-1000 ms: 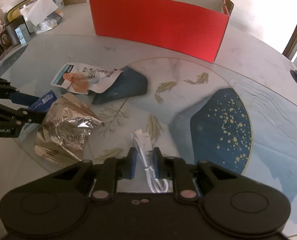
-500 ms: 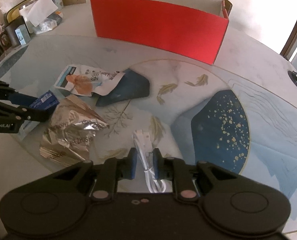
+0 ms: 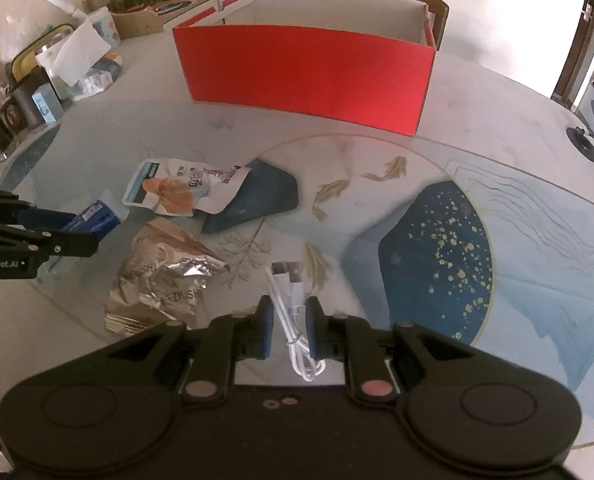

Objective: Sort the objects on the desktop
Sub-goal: 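Lift the blue bar and USB cable up over the red box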

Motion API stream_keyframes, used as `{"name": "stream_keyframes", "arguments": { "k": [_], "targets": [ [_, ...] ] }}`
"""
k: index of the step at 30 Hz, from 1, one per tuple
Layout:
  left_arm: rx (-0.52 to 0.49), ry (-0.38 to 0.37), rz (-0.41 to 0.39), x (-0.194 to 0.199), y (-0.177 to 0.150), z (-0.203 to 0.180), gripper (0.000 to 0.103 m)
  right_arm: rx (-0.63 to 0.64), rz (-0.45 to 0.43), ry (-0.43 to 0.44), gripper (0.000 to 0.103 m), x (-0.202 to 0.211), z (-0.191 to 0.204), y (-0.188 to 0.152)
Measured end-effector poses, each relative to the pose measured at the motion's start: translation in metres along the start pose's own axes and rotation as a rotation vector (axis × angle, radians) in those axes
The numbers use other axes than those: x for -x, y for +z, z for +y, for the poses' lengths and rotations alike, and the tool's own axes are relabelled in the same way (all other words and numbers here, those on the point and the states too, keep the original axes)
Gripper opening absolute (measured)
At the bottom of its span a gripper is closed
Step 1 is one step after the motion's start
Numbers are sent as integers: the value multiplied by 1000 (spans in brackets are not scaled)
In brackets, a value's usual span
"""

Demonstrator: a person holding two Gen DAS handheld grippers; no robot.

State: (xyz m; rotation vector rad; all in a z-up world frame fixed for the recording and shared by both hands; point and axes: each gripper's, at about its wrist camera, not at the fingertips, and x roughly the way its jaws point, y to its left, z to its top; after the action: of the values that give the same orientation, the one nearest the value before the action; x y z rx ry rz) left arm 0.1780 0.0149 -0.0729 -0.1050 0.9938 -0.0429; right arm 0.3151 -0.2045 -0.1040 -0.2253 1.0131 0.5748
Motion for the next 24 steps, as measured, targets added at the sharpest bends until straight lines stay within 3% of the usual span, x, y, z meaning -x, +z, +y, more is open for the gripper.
{"name": "stream_keyframes", "arguments": {
  "k": [13, 24],
  "targets": [
    [41, -13, -68, 29, 25, -5, 35, -38, -56, 37, 16, 29, 7, 25],
    [118, -32, -128, 37, 72, -1, 35, -135, -114, 88, 16, 43, -13, 59]
  ]
}}
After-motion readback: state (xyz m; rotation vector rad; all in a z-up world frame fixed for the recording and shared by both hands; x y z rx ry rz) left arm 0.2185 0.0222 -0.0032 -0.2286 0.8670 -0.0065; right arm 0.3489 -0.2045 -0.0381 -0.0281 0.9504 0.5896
